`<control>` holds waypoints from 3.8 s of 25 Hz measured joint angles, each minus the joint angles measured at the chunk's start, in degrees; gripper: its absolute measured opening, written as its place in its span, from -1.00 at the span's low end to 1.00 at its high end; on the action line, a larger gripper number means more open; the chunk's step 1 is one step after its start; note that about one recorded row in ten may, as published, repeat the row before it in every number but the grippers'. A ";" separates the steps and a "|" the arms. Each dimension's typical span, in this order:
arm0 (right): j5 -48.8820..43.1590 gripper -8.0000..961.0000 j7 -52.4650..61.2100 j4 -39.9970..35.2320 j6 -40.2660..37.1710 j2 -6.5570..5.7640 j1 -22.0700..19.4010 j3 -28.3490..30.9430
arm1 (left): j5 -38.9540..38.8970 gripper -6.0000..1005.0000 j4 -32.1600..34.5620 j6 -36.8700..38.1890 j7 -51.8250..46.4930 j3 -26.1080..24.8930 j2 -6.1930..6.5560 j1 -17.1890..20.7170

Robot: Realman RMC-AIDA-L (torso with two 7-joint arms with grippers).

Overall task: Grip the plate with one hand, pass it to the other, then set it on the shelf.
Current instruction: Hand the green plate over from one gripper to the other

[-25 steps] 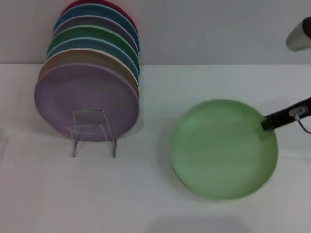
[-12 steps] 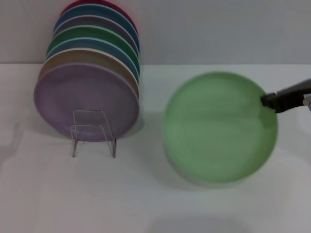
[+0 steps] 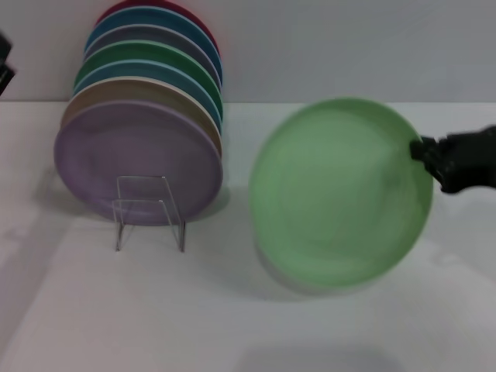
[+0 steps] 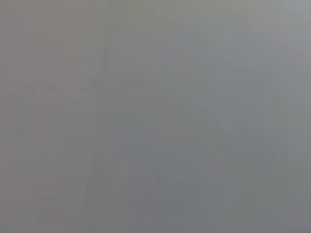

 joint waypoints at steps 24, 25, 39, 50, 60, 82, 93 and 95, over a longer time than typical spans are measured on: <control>37.46 -0.95 -56.41 -37.42 -3.50 -0.47 5.12 9.23 | -20.86 0.71 -56.39 -105.15 35.60 -11.69 -2.84 -8.76; 37.59 -0.95 -57.29 -38.40 -3.34 -0.46 5.83 9.44 | -22.15 0.71 -56.34 -107.14 39.75 -13.76 -5.65 -8.65; 39.74 -0.95 -67.85 -43.99 -2.44 -0.20 12.05 8.68 | -26.76 0.71 -51.19 -111.35 51.44 -16.10 -9.91 -11.25; 40.05 -0.94 -69.12 -45.49 -2.85 -0.12 15.34 7.83 | -26.90 0.67 -51.21 -113.54 50.47 -12.68 -9.81 -12.27; 42.76 -0.94 -69.14 -45.88 -1.64 -0.10 15.02 6.41 | -26.67 0.62 -45.10 -113.02 50.79 -10.24 -10.05 -15.30; 43.68 -0.94 -68.54 -46.14 0.05 -0.18 14.92 5.84 | -23.57 0.51 -41.30 -109.88 50.66 -9.21 -9.96 -16.97; 43.70 -0.94 -68.11 -46.19 -0.23 -0.21 15.19 5.86 | -23.41 0.24 -41.56 -109.91 50.65 -9.04 -9.93 -16.64; 43.70 -0.94 -68.08 -46.23 -0.18 -0.21 15.26 5.86 | -23.41 0.15 -41.46 -109.90 50.65 -9.03 -9.95 -16.79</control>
